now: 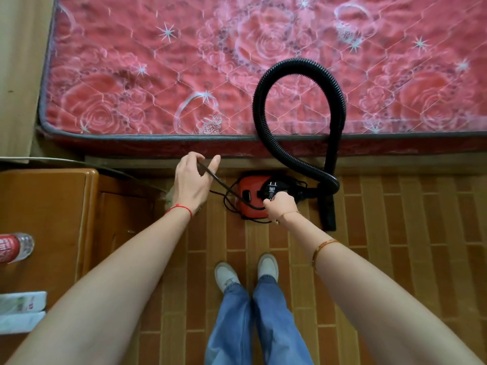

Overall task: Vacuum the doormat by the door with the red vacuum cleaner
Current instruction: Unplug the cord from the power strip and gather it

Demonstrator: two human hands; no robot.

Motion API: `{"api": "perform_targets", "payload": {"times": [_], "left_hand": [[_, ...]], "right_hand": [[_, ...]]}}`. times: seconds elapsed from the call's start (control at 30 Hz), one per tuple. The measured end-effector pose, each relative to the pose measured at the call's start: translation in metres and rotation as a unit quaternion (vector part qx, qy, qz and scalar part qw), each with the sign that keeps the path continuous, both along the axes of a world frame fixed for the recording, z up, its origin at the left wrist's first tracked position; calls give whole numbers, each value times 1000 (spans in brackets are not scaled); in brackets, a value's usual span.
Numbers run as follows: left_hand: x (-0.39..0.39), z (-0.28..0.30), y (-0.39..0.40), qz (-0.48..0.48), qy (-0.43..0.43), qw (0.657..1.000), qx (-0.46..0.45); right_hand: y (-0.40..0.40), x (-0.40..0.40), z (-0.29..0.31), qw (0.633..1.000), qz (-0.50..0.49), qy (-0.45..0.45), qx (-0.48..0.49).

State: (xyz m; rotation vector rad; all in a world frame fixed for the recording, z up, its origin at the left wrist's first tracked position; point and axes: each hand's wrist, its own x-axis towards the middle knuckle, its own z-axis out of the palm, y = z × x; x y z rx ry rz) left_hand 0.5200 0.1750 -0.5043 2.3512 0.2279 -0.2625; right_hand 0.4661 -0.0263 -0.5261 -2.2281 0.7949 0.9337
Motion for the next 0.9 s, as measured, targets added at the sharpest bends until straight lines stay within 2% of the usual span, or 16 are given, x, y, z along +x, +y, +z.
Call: {"api": "perform_targets", "payload": {"times": [0.17,0.27,0.37,0.47,0.67,0.77,0.87,0.9], "left_hand": [[9,16,-33,79,120,976,-166],[15,14,-49,153,194,920,-306],[16,14,-64,142,238,883,-379],[15,15,-72,94,252,873,-408],[20,11,-68,43,277,849,-447],[20,5,-67,13,279,862,-423],[18,-4,-68,-12,266,877,-399],[18,-7,-70,-20,268,882,-388]], "right_hand": [[2,0,5,998,-38,-20,44],[6,1,4,995,-47,-53,63],[12,-1,3,994,-41,-91,49],[11,-1,-5,988,-55,-137,37],[1,6,-9,966,-172,-143,132],[-3,22,-13,937,-260,-126,193],[-5,42,-12,882,-379,-57,273],[-8,46,-11,883,-382,-40,270]]}}
